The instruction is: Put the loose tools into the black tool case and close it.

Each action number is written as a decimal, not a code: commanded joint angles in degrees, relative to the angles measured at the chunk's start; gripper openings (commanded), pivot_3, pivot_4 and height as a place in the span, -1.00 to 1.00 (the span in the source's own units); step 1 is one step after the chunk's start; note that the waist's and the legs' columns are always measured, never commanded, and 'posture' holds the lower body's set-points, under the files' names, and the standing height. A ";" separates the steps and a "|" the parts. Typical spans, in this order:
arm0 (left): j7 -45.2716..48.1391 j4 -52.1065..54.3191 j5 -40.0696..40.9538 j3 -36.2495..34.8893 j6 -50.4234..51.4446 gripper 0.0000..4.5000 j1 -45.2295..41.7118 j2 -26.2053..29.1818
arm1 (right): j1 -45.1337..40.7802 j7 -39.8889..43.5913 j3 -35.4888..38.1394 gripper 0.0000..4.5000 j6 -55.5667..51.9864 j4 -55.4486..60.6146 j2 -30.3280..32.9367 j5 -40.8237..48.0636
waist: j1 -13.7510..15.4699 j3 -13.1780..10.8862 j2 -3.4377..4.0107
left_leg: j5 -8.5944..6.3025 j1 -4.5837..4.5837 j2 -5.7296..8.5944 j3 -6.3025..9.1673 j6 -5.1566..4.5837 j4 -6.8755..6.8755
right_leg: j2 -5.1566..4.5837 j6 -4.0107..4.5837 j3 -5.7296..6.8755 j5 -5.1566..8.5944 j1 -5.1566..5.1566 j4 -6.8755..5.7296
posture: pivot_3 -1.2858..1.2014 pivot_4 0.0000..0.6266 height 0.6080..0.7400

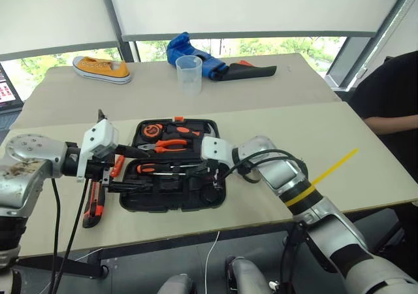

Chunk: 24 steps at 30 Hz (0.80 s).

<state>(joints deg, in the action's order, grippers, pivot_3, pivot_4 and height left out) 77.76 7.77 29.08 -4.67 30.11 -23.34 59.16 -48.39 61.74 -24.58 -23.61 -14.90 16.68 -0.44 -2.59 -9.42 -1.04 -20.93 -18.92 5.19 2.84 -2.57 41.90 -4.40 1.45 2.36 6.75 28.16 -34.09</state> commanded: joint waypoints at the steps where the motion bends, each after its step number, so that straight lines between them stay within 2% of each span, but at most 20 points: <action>1: -4.32 0.97 0.07 -4.30 0.25 1.00 2.69 -0.41 | -1.18 -0.86 11.49 -0.99 -9.68 10.45 -0.57 11.15 | 0.00 -0.05 0.09 | 0.00 -0.06 0.00 -0.02 0.00 0.00 | 0.00 0.01 -0.02 0.00 0.08 -0.01 | 0.03 -0.52 0.75; 4: -9.07 2.73 1.31 -9.49 3.03 1.00 7.39 -0.87 | -0.25 0.50 17.22 -0.65 -17.20 18.76 3.08 18.21 | 0.15 -0.06 0.10 | 0.00 -0.21 -0.01 0.05 0.00 -0.02 | 0.03 0.03 0.04 -0.02 0.19 -0.08 | 0.03 -0.52 0.75; 6: -13.73 5.65 2.85 -18.06 7.12 1.00 14.53 -2.59 | 2.03 2.13 22.97 -0.28 -22.69 26.10 7.50 25.38 | 0.18 -0.06 0.10 | 0.00 -0.24 0.00 0.12 -0.01 -0.08 | 0.07 0.02 0.21 -0.03 0.19 -0.03 | 0.03 -0.52 0.75; 8: -16.83 8.24 3.70 -25.36 10.05 1.00 20.69 -4.29 | 4.23 3.16 26.11 -0.04 -25.48 30.94 11.00 29.83 | 0.23 -0.06 0.10 | 0.00 -0.24 0.03 0.15 -0.02 -0.18 | 0.08 0.02 0.27 -0.03 0.21 0.02 | 0.03 -0.52 0.75; 13: -21.79 13.24 2.43 -39.28 13.53 1.00 36.35 -9.01 | 9.30 4.69 27.87 0.74 -25.61 36.62 17.48 34.84 | 0.20 -0.07 0.09 | -0.03 -0.19 0.00 0.16 0.00 -0.31 | 0.03 0.02 0.29 -0.02 0.19 0.12 | 0.03 -0.52 0.75; 15: -23.09 14.37 1.62 -42.30 13.73 1.00 41.61 -10.93 | 10.24 4.53 27.45 0.98 -24.84 37.22 18.70 35.47 | 0.28 -0.08 0.08 | -0.03 -0.10 -0.01 0.09 0.02 -0.29 | 0.00 0.02 0.14 -0.02 0.13 0.13 | 0.03 -0.52 0.75; 19: -25.77 14.89 0.08 -42.37 13.50 1.00 45.50 -11.52 | 10.74 3.52 26.57 0.98 -23.46 37.01 19.39 35.91 | 1.22 -0.12 0.02 | -0.10 0.49 -0.05 -0.01 -0.08 -0.29 | -0.03 -0.17 -0.08 0.11 -0.44 0.13 | 0.03 -0.52 0.75; 24: -31.08 14.05 0.62 -37.03 19.99 1.00 38.05 -6.79 | 11.12 2.02 25.58 0.98 -21.91 36.81 19.61 35.70 | 3.32 -0.13 -0.05 | -0.21 1.04 -0.11 0.09 -0.29 -0.26 | 0.05 -0.54 -0.03 0.34 -1.20 0.12 | 0.03 -0.52 0.75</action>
<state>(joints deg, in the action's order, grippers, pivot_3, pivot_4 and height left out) 48.44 20.76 29.25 -43.00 47.79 17.45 49.65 -37.04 64.34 0.43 -47.33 20.65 35.68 34.68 0.72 -9.55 -1.09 -21.08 -17.89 5.09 2.92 -2.78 41.66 -4.35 0.91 2.33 7.09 26.96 -33.99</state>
